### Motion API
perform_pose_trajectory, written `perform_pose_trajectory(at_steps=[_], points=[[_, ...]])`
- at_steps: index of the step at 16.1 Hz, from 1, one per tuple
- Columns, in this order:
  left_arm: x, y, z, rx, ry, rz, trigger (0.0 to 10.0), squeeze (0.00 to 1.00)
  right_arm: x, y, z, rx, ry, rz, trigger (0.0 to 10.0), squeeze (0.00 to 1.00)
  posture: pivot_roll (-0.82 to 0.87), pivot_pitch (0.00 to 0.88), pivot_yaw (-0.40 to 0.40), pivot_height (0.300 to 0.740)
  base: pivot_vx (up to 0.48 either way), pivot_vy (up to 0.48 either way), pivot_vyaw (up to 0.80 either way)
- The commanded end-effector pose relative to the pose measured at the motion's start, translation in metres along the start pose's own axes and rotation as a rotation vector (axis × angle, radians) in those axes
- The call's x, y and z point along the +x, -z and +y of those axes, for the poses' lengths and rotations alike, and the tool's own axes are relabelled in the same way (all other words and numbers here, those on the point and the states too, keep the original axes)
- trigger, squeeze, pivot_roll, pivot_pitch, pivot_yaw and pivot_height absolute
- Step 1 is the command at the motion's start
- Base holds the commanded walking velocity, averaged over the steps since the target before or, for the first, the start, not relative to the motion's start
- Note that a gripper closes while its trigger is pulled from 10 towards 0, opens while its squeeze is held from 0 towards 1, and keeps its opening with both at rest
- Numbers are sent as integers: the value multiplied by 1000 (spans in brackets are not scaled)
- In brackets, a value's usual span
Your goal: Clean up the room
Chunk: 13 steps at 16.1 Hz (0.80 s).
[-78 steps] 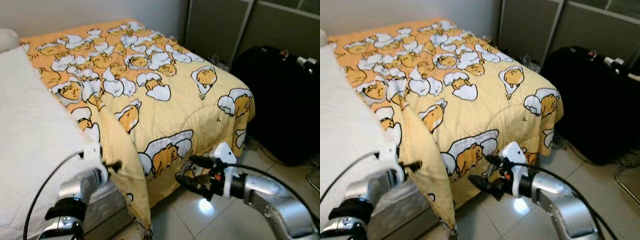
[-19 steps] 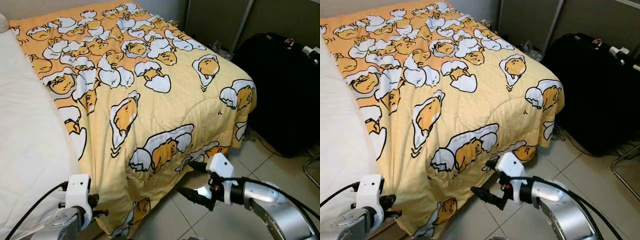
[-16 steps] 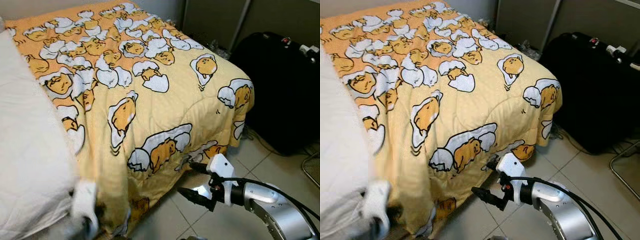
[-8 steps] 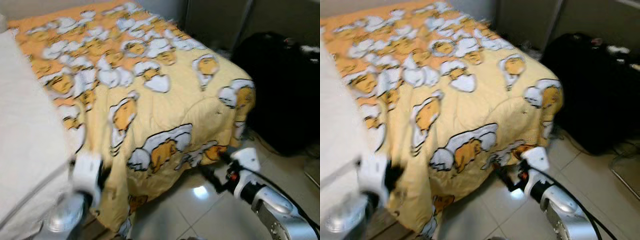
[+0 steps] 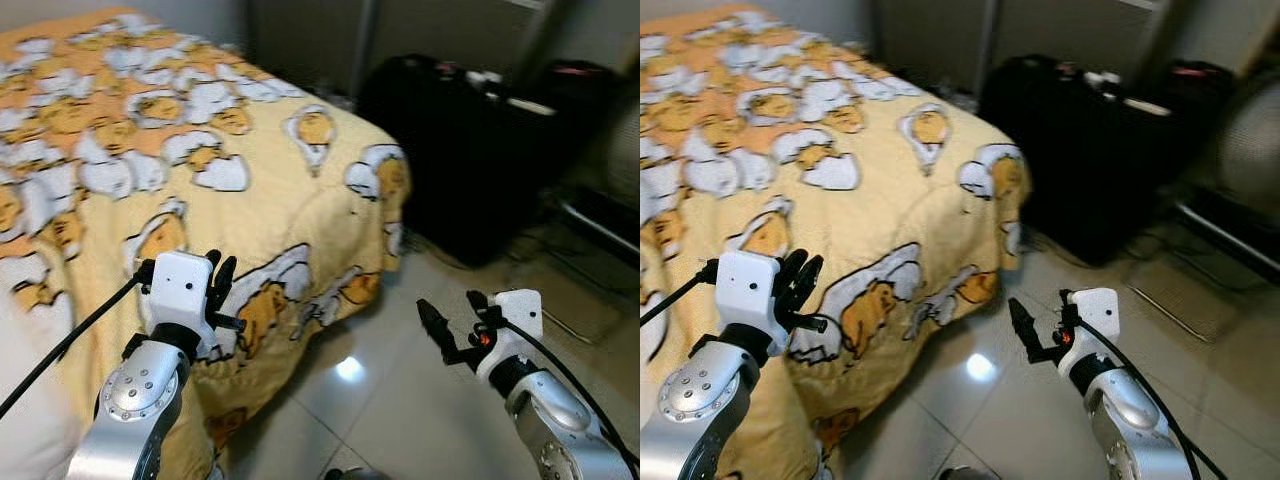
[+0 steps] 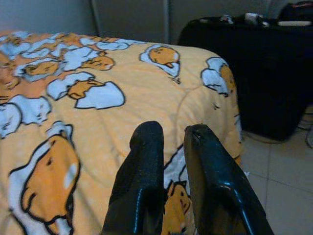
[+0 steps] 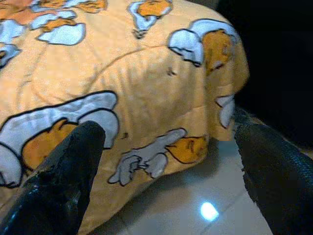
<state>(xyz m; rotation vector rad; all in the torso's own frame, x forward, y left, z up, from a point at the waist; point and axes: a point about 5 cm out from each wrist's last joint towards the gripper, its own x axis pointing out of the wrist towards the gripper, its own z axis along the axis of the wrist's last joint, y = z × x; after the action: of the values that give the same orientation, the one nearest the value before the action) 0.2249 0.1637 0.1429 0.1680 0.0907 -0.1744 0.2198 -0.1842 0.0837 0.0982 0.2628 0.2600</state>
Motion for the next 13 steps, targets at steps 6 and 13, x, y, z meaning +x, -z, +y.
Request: perform_pose_trajectory(at_steps=[6, 13], points=[[5, -4, -2, 20, 47, -36, 10000, 0, 4, 1, 11, 12, -3, -50, 10000, 0, -66, 0, -43, 740, 212, 0, -788], [12, 9, 5, 23, 42, -2, 10000, 0, 15, 2, 10, -23, -32, -78, 10000, 0, -53, 0, -40, 740, 382, 0, -788]])
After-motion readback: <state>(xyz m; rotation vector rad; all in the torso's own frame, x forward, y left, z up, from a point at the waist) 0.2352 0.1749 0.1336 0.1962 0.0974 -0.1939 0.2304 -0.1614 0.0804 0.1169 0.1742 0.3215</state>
